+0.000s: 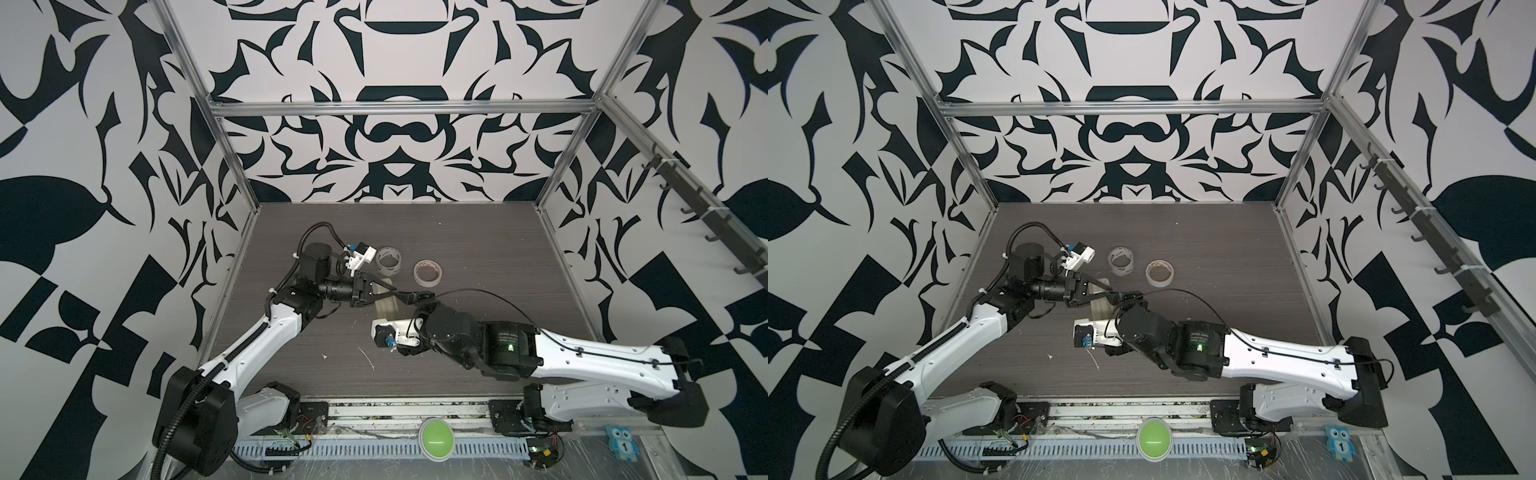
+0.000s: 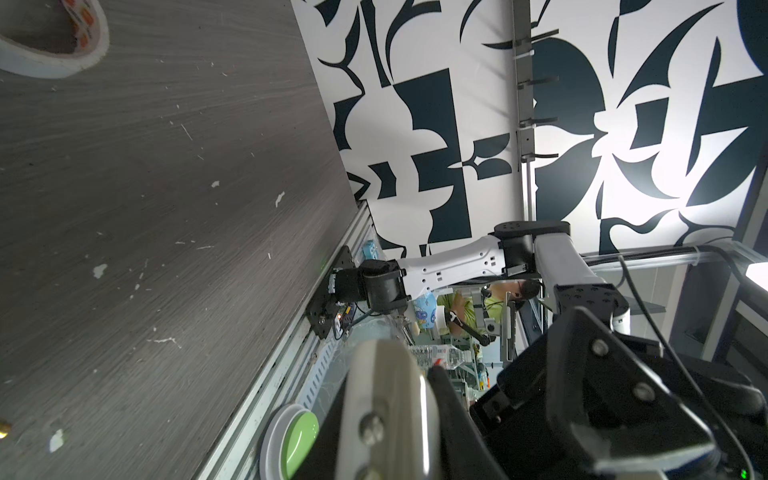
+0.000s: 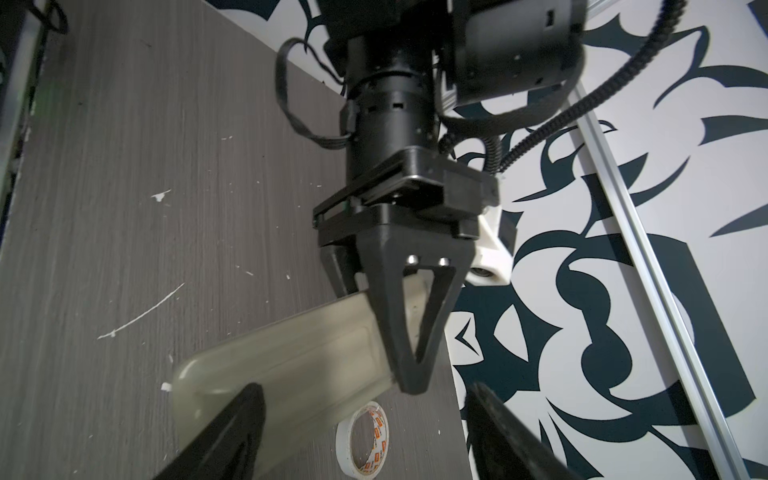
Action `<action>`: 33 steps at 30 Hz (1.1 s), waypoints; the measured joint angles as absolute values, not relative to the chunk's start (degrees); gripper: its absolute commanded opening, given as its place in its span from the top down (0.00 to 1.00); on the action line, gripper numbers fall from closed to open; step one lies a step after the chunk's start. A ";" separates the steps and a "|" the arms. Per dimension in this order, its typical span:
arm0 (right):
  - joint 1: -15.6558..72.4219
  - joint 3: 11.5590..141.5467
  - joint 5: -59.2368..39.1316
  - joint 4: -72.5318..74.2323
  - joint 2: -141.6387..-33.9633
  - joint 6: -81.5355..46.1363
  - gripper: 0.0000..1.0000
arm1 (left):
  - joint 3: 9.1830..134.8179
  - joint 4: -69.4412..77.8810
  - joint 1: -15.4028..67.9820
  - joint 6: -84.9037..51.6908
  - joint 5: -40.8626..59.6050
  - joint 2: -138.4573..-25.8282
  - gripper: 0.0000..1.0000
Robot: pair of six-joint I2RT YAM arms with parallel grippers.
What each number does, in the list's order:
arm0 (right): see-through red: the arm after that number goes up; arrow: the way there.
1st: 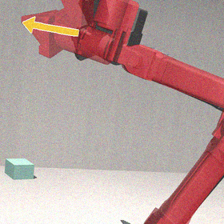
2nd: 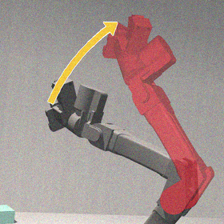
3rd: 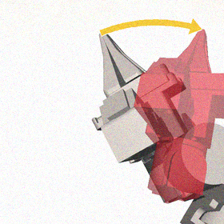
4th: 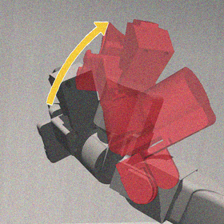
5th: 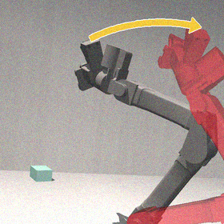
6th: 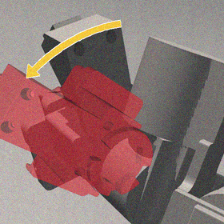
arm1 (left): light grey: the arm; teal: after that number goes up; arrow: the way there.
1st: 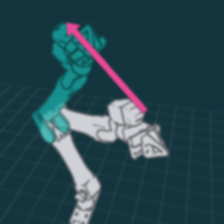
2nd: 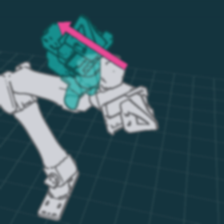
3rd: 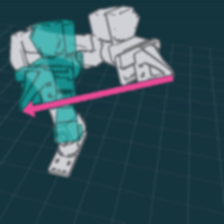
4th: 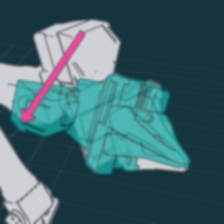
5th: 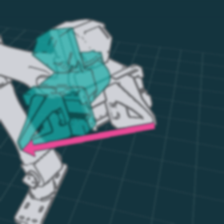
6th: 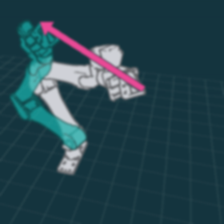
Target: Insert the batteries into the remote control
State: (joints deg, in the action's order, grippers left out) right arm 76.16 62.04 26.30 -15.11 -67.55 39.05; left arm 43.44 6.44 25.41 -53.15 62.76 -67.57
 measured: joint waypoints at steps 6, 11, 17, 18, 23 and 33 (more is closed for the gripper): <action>76.09 61.84 28.08 -13.10 -67.44 39.09 0.20 | 43.44 6.39 25.67 -53.15 64.14 -67.57 1.00; 76.18 61.63 26.15 -14.00 -65.98 38.98 0.19 | 43.44 6.37 25.63 -53.15 64.38 -67.57 1.00; 76.20 61.69 20.84 -17.39 -63.29 37.74 0.18 | 43.44 6.33 25.56 -53.15 64.38 -67.57 1.00; 76.20 61.76 20.16 -17.89 -63.40 37.63 0.18 | 43.44 6.31 25.56 -53.15 64.38 -67.57 1.00; 76.20 61.76 18.20 -19.62 -65.39 37.21 0.18 | 43.44 6.20 25.54 -52.99 64.23 -67.57 1.00; 76.29 62.15 17.91 -19.44 -66.85 36.42 0.19 | 43.44 6.15 25.39 -52.88 64.01 -67.57 1.00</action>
